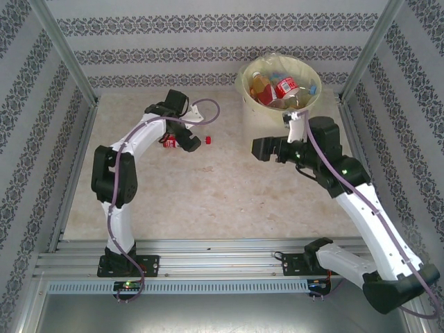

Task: Put the plastic bottles in the bin

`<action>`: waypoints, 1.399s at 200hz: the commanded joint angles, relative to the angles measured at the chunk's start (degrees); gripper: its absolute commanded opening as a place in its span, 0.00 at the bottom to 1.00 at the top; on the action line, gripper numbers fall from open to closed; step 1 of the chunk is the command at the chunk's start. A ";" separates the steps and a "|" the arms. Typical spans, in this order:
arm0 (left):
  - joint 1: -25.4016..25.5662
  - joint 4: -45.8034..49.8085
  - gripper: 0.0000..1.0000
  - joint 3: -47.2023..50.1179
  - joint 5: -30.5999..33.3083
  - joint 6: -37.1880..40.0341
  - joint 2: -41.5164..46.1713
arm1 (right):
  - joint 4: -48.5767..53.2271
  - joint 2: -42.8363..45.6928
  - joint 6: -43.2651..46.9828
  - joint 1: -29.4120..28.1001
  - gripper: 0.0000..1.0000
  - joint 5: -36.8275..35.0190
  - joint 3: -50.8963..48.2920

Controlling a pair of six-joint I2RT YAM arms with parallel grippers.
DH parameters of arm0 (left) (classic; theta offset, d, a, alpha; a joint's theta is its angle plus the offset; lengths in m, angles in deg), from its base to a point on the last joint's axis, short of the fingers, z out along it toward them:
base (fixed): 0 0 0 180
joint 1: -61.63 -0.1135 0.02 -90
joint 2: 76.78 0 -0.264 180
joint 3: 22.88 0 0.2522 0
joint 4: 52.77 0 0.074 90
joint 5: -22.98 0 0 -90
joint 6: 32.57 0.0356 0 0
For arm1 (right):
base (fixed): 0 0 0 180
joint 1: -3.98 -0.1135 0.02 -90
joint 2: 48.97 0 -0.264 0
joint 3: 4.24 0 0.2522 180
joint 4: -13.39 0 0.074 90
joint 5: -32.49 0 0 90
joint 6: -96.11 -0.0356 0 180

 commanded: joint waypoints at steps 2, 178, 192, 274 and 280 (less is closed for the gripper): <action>-1.06 2.85 1.00 -4.04 0.73 4.15 -2.80 | -2.36 3.26 -3.73 -0.94 0.98 2.56 -4.72; -2.91 -0.25 0.90 4.87 -3.79 -4.39 -4.91 | -4.50 7.11 -8.62 -2.68 0.97 3.27 -12.40; -2.81 -1.04 0.86 6.99 -4.45 -6.44 -3.32 | -4.93 7.25 -8.97 -2.89 0.97 3.16 -12.90; -0.60 -10.33 0.60 20.90 -19.71 -23.49 12.13 | -9.57 6.55 -16.18 -3.63 0.94 2.47 -17.12; -0.40 -12.41 0.59 22.41 -21.35 -25.76 13.85 | -10.23 6.38 -17.28 -3.58 0.94 2.30 -17.43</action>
